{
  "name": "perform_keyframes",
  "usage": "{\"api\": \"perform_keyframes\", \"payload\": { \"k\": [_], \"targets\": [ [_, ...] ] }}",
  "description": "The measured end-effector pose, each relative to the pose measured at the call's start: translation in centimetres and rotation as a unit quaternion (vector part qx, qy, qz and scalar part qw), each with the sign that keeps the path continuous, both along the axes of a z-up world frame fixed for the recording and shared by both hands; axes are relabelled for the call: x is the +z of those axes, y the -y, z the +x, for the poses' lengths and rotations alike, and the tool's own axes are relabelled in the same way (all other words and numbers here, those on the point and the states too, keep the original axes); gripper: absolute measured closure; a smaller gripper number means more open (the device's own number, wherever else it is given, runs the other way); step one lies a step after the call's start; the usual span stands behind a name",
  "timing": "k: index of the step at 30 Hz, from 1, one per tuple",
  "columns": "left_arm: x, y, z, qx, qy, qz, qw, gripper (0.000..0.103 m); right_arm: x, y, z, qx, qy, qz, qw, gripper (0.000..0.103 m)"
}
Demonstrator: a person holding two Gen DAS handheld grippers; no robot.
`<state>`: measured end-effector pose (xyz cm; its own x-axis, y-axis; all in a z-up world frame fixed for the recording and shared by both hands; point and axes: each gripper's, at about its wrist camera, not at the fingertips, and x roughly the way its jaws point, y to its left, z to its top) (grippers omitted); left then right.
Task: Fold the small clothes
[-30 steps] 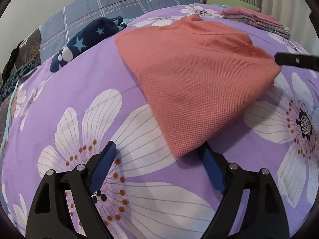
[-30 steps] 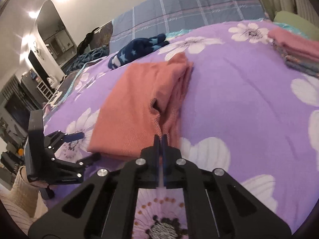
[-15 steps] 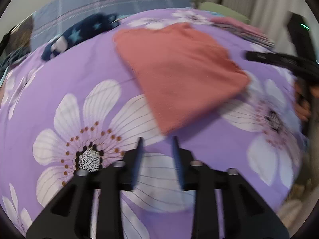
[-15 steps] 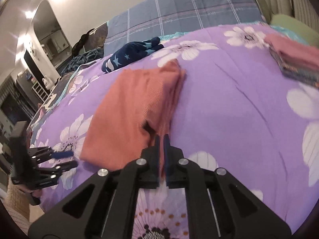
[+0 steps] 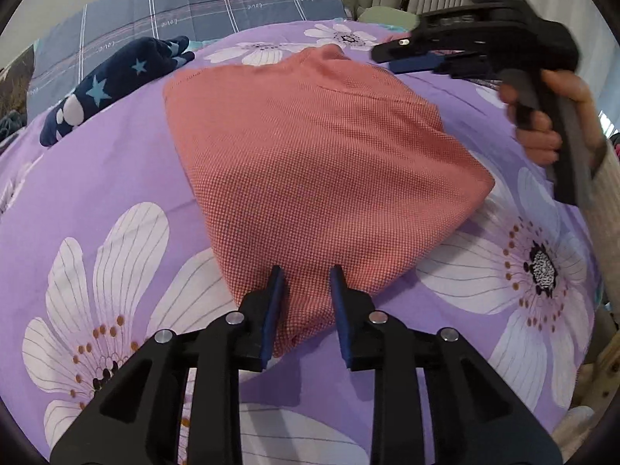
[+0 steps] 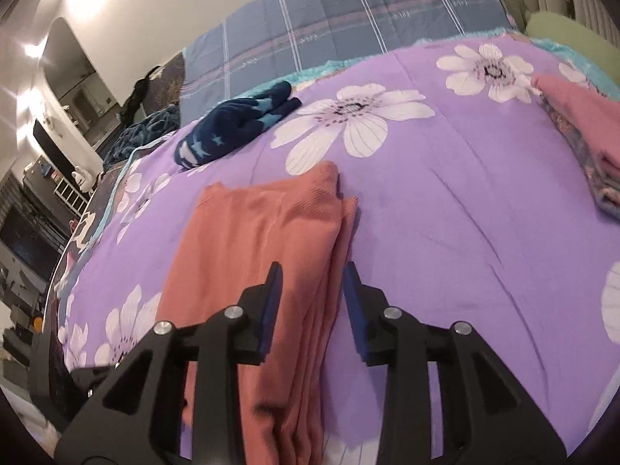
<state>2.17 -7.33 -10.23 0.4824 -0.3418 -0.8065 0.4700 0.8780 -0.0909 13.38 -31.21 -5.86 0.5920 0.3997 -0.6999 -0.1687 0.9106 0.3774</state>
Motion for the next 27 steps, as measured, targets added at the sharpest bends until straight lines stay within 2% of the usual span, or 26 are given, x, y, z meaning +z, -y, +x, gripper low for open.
{"api": "perform_keyframes", "payload": {
  "k": [4, 6, 7, 8, 9, 13, 15, 17, 18, 19, 22, 25, 27],
  "targets": [
    [-0.1, -0.2, 0.1, 0.000, -0.002, -0.007, 1.0000, 0.075, -1.0, -0.9, 3.0, 0.008, -0.016, -0.012, 1.000, 0.060],
    [-0.1, 0.0, 0.0, -0.002, 0.003, -0.001, 1.0000, 0.075, -1.7, -1.3, 4.3, 0.008, -0.027, -0.015, 1.000, 0.060],
    [-0.2, 0.1, 0.0, -0.003, 0.006, 0.002, 1.0000, 0.075, -1.9, -1.6, 4.9, 0.011, -0.030, -0.017, 0.999, 0.071],
    [-0.2, 0.1, -0.2, -0.004, 0.009, 0.003, 0.9999, 0.075, -1.8, -2.1, 5.4, 0.017, -0.030, -0.027, 0.999, 0.094],
    [-0.2, 0.1, -0.1, -0.005, 0.010, 0.004, 0.9999, 0.075, -1.3, -2.4, 5.4, 0.021, -0.021, -0.034, 0.999, 0.096],
    [-0.2, 0.0, -0.3, -0.007, 0.012, 0.002, 0.9999, 0.075, 2.3, -3.1, 3.3, 0.038, 0.074, -0.032, 0.996, 0.097],
    [-0.2, 0.1, -0.3, -0.008, 0.014, 0.004, 0.9999, 0.075, 2.1, -2.8, 3.1, 0.034, 0.094, -0.045, 0.994, 0.097],
    [-0.2, 0.1, -0.5, -0.008, 0.017, 0.005, 0.9998, 0.075, -0.2, -2.4, 4.6, 0.021, 0.064, -0.078, 0.995, 0.096],
    [-0.2, 0.2, -0.5, -0.008, 0.018, 0.006, 0.9998, 0.075, -2.2, -1.9, 5.6, 0.000, 0.028, -0.101, 0.995, 0.096],
    [-0.2, 0.2, -0.7, -0.007, 0.019, 0.006, 0.9998, 0.075, -3.4, -1.2, 6.0, -0.015, 0.010, -0.098, 0.995, 0.093],
    [-0.2, 0.3, -1.1, -0.006, 0.024, 0.008, 0.9997, 0.074, -2.9, 0.4, 4.8, -0.045, 0.026, -0.054, 0.997, 0.077],
    [-0.2, 0.3, -1.1, -0.007, 0.024, 0.011, 0.9996, 0.074, -0.7, 0.3, 2.6, -0.040, 0.057, -0.050, 0.996, 0.076],
    [-0.2, 0.4, -1.1, -0.006, 0.026, 0.013, 0.9996, 0.074, 0.9, -0.7, 0.1, -0.001, 0.074, -0.039, 0.997, 0.081]
  ]
}}
